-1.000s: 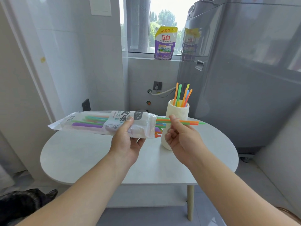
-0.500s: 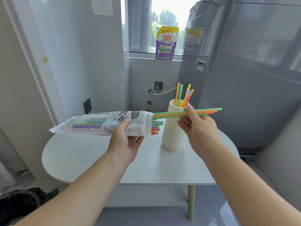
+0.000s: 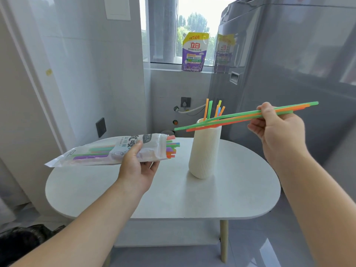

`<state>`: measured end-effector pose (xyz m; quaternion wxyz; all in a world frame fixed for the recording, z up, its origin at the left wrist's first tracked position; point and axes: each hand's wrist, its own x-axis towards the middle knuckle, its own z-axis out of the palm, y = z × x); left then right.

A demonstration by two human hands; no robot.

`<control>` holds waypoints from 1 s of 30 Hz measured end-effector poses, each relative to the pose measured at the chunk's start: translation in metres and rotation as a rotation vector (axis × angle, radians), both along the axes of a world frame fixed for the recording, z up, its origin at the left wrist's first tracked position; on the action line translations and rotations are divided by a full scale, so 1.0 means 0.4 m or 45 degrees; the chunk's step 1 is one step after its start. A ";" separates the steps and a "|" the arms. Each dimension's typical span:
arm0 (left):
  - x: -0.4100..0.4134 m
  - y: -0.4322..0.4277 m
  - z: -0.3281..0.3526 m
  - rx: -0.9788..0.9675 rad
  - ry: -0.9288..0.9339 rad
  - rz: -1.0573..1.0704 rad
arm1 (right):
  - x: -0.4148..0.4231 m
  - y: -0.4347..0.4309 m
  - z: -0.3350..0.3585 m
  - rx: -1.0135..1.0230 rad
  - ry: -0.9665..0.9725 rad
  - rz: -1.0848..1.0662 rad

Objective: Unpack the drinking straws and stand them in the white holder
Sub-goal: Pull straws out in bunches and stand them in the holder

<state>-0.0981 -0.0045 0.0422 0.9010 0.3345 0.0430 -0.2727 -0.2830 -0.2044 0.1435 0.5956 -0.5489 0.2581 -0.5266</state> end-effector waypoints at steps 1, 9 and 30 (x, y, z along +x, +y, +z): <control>-0.001 -0.001 -0.001 0.000 0.000 -0.001 | -0.007 -0.001 0.010 -0.048 -0.014 -0.043; -0.014 -0.007 -0.002 0.008 -0.013 -0.025 | -0.031 0.015 0.046 -0.412 0.066 -0.356; -0.023 -0.014 -0.004 0.037 -0.024 -0.065 | -0.022 0.025 0.049 -0.554 0.198 -0.351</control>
